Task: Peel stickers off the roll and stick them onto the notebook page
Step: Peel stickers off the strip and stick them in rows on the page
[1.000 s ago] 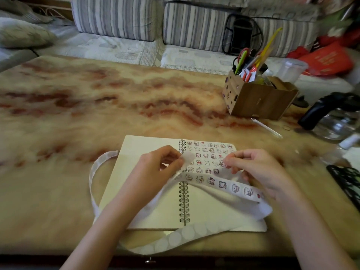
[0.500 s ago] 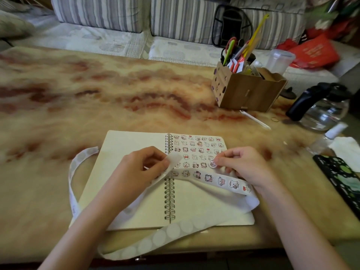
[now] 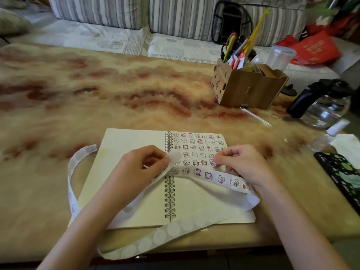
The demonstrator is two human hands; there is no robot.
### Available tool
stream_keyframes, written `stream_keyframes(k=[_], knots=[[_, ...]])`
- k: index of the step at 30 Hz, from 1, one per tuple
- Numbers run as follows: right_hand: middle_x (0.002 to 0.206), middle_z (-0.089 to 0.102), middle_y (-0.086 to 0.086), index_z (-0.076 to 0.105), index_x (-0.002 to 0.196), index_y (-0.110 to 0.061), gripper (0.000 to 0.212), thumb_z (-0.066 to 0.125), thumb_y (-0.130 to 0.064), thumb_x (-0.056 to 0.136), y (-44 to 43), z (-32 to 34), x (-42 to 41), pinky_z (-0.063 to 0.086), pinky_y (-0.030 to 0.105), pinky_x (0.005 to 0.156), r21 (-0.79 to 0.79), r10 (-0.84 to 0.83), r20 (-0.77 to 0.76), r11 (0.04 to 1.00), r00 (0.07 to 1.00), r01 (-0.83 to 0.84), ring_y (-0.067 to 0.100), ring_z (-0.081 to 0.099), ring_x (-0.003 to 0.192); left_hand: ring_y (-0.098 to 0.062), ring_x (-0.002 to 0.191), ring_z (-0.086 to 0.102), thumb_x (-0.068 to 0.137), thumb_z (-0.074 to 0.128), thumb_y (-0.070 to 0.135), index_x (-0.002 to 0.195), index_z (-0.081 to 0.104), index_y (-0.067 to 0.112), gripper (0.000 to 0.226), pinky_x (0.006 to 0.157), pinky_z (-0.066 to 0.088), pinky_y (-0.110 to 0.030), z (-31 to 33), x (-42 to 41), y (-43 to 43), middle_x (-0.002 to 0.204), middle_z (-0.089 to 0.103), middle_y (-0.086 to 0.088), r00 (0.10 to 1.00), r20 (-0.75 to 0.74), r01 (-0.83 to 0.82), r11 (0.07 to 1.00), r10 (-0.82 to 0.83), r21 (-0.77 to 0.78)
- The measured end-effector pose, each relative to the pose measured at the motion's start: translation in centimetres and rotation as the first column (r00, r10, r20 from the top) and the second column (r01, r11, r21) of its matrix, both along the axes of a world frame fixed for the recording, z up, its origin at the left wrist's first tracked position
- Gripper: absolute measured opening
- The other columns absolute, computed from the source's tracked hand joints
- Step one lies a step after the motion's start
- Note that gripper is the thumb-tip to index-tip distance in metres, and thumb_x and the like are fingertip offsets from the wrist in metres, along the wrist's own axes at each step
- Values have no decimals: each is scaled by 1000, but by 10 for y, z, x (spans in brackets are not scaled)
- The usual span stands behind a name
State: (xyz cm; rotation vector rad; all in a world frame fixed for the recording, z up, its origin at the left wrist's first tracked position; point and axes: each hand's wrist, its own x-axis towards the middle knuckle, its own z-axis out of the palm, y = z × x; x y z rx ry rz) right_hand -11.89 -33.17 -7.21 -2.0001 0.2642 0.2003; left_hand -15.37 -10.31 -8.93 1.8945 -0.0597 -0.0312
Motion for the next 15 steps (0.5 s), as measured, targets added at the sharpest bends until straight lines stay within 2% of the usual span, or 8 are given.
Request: stream_keyframes(k=[9, 12, 15], knots=[[52, 65, -6, 72, 74, -6, 3, 71, -4, 77, 2, -4, -1, 34, 14, 38, -54, -15, 32, 998, 999, 17, 6, 42, 39, -2, 47, 47, 86, 65, 20, 75, 65, 20, 11, 47, 36, -11, 0, 0, 0, 57, 62, 9, 1000, 2, 0, 1000, 0, 3], [63, 70, 2, 71, 72, -8, 5, 70, -5, 76, 2, -5, 0, 33, 21, 44, -65, -20, 34, 998, 999, 22, 11, 43, 43, -2, 48, 47, 86, 65, 20, 74, 65, 21, 12, 48, 37, -11, 0, 0, 0, 57, 62, 10, 1000, 5, -4, 1000, 4, 8], [72, 73, 9, 71, 73, -8, 4, 70, -5, 76, 2, -6, 1, 34, 21, 44, -53, -26, 29, 998, 999, 27, 10, 43, 41, -2, 47, 47, 85, 66, 19, 74, 65, 21, 12, 48, 38, -11, 0, 0, 0, 57, 62, 10, 1000, 6, -7, 1000, 7, 5]])
